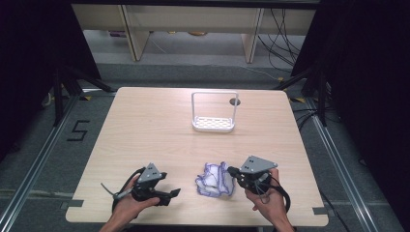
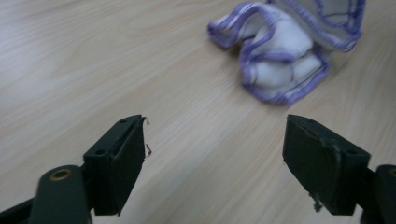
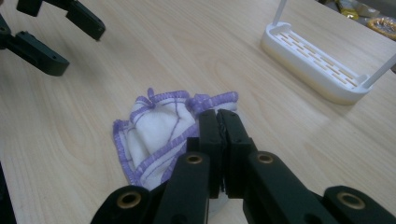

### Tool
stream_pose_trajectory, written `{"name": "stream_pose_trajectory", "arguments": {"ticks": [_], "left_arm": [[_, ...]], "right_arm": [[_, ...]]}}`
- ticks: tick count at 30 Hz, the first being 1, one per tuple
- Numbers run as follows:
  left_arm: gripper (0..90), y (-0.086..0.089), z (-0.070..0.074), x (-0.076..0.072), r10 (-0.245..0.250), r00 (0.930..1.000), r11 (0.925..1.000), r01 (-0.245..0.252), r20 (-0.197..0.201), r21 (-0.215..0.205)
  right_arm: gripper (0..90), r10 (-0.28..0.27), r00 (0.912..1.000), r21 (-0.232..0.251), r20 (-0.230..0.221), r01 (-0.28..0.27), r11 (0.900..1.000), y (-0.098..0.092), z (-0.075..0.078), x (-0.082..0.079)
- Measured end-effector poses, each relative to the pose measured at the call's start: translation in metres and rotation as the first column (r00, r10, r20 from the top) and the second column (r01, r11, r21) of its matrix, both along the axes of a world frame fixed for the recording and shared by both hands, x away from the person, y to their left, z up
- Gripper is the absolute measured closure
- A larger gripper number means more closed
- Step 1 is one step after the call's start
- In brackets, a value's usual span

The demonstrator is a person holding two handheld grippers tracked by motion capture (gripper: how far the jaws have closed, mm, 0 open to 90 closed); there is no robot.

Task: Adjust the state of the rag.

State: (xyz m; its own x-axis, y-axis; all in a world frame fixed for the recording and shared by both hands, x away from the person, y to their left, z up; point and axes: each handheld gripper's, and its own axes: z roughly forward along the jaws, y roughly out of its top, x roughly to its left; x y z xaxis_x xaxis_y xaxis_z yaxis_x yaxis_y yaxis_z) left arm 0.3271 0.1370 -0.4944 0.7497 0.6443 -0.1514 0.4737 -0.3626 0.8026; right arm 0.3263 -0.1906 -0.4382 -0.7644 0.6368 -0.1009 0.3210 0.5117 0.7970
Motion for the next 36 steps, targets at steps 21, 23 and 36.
{"name": "stream_pose_trajectory", "arguments": {"ticks": [21, 23, 36], "left_arm": [[74.5, -0.077, -0.003, 0.044, -0.196, 0.9804, 0.9804, 0.195, -0.019, -0.025], [85.5, -0.074, 0.001, 0.043, -0.204, 0.9789, 0.9789, 0.204, 0.009, -0.011], [87.8, -0.003, 0.044, 0.022, -0.122, 0.9846, 0.992, 0.125, 0.125, -0.015]], "right_arm": [[89.1, -0.011, 0.9999, 0.042, -0.002, 0.011, 0.999, -0.011, 0.003, 0.0], [89.1, -0.004, 1.0, 0.037, 0.008, 0.003, 0.999, -0.013, 0.005, 0.001], [89.4, -0.075, 0.9971, 0.116, 0.014, 0.073, 0.991, -0.038, 0.02, 0.01]]}}
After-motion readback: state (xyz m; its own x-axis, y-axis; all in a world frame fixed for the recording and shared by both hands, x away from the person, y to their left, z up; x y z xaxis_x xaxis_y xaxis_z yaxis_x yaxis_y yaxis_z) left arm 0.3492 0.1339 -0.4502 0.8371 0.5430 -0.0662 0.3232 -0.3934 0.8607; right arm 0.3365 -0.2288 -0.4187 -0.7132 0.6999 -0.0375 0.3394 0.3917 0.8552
